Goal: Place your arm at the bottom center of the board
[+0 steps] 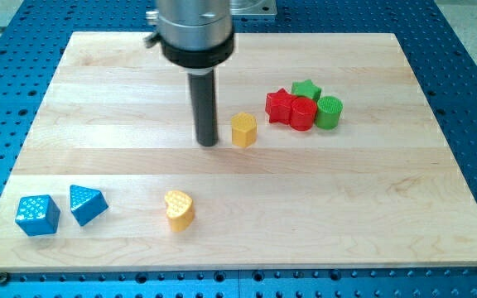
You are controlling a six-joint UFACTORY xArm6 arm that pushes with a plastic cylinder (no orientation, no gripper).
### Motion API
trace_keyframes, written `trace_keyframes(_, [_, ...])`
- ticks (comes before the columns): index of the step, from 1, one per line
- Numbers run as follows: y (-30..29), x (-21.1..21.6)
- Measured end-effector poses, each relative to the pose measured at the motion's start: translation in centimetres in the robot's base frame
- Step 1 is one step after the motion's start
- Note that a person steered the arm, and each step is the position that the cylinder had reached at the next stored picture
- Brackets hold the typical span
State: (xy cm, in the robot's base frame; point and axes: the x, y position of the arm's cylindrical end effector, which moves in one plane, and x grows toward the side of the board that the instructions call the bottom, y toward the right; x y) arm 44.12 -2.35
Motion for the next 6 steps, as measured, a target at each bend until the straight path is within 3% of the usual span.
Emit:
trace_keyframes(1, [5.5, 0.3])
trace_keyframes(2, [5.3, 0.9])
trace_keyframes(3, [4.0, 7.1])
trace_keyframes(4, [7.2, 16.6])
trace_keyframes(5, [-0.9, 17.7])
trace_keyframes(6, [-5.2, 16.1])
